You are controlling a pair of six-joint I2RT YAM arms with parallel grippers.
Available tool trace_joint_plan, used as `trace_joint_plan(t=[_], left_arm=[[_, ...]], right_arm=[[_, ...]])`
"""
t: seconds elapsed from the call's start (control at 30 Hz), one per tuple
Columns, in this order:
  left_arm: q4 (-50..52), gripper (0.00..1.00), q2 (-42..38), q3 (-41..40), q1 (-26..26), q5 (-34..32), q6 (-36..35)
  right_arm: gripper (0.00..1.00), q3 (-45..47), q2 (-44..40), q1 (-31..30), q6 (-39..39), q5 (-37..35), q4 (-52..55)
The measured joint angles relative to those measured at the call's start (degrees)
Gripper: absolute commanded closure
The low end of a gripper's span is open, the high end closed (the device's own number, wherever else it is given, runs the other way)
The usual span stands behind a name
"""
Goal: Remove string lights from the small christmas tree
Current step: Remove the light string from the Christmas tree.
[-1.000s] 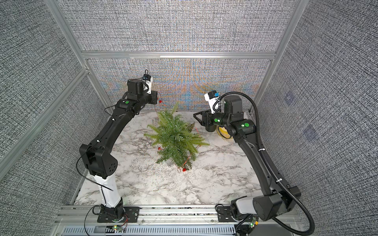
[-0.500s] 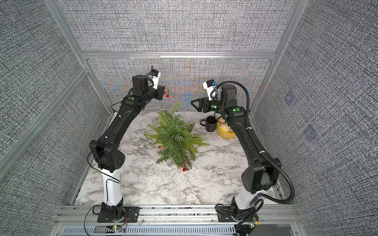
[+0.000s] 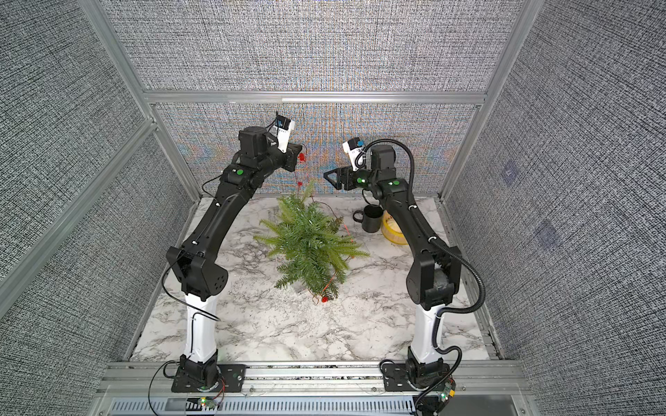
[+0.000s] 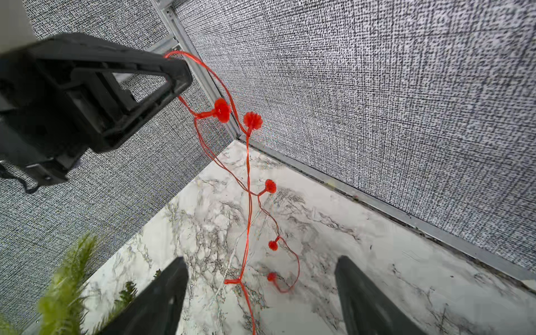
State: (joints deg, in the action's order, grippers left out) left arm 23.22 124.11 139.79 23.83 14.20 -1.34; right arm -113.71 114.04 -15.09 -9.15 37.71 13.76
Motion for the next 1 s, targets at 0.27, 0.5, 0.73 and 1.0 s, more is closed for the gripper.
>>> trace_joint_plan(t=[0.27, 0.5, 0.73, 1.0], left_arm=[[0.3, 1.00, 2.2, 2.9, 0.4, 0.3, -0.2], [0.9, 1.00, 2.8, 4.8, 1.1, 1.2, 0.0], [1.4, 1.00, 2.8, 5.0, 1.5, 1.4, 0.1], [1.4, 1.00, 2.4, 5.0, 2.2, 2.3, 0.1]], right_arm=[[0.19, -1.0, 4.0, -1.2, -4.9, 0.6, -6.2], [0.19, -3.8, 7.2, -4.0, -8.2, 1.1, -9.7], [0.22, -8.3, 10.4, -5.2, -8.1, 0.2, -9.5], [0.33, -13.6, 14.1, -4.8, -7.2, -3.1, -6.9]])
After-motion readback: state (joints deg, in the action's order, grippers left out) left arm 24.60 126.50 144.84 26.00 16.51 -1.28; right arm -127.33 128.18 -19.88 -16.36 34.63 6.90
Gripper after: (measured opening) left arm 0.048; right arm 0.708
